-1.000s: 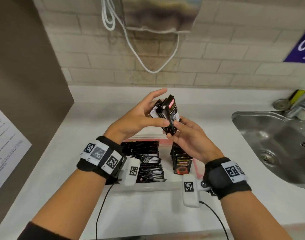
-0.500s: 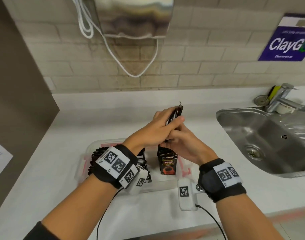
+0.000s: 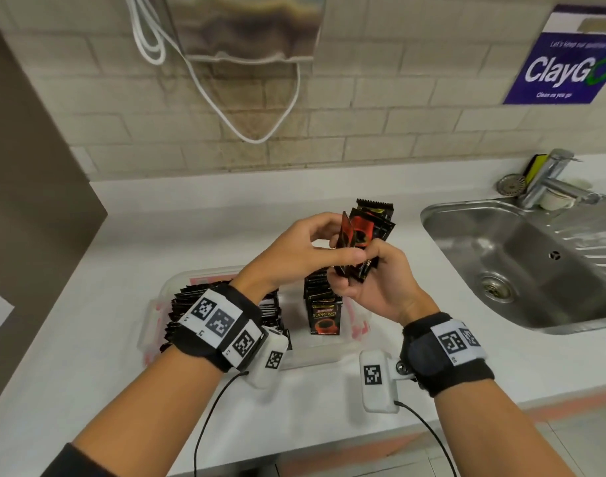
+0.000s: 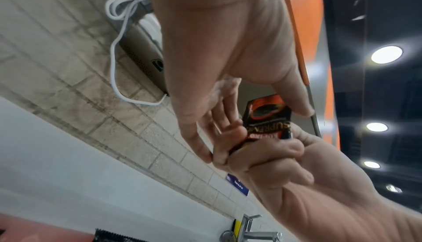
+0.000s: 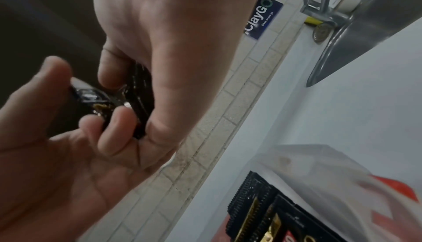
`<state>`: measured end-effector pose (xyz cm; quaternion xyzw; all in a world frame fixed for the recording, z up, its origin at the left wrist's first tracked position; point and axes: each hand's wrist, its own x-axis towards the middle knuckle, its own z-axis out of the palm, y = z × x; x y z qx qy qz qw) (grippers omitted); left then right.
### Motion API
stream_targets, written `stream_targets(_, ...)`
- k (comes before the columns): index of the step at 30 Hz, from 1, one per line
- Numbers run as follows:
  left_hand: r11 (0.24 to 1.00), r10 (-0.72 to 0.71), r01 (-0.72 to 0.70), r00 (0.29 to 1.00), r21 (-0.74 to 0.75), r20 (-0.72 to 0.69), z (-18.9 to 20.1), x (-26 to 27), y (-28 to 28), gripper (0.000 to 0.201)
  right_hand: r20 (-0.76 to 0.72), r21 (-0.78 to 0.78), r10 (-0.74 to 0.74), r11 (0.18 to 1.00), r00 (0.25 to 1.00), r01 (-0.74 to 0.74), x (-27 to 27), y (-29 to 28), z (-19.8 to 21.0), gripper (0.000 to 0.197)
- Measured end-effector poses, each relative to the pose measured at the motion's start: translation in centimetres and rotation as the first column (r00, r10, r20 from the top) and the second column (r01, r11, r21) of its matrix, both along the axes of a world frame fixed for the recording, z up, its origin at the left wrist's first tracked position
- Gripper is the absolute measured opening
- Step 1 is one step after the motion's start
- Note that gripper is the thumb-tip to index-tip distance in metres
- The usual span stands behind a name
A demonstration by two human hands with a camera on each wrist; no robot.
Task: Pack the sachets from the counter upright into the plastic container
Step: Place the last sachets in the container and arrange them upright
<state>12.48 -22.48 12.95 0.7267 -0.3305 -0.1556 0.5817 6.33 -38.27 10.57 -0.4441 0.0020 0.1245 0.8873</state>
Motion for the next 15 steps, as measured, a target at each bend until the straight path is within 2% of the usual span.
stream_targets(3,0.992,0.12,-0.118,0.992,-0.034,0.047,0.0,-0.1,-0.6,0.027,-0.01,0.016,-0.03,0.999,1.0,0.03,0.1,0.2,-0.5,0.041)
stream_targets(7,0.968,0.231,-0.23,0.973,-0.103,0.002,0.0,0.2,-1.0,0.037,0.0,0.085,-0.056,0.995,0.998,0.056,0.4,0.0,-1.3,0.055)
stream_targets(10,0.942,0.293,-0.3,0.954,-0.15,-0.068,-0.2,0.6,-1.0,0.035,0.034,0.147,-0.099,0.985,0.995,0.093,0.4,-0.3,-1.9,0.049)
stream_targets(12,0.927,0.329,-0.342,0.938,-0.155,-0.106,-0.2,0.8,-0.7,0.032,0.035,0.116,-0.125,0.986,0.992,0.12,0.3,-0.6,-2.3,0.047)
stream_targets(15,0.949,0.281,-0.303,0.937,-0.082,-0.207,-0.2,1.1,0.0,0.03,0.008,0.058,-0.192,0.98,0.981,0.192,0.1,-0.8,-2.9,0.039)
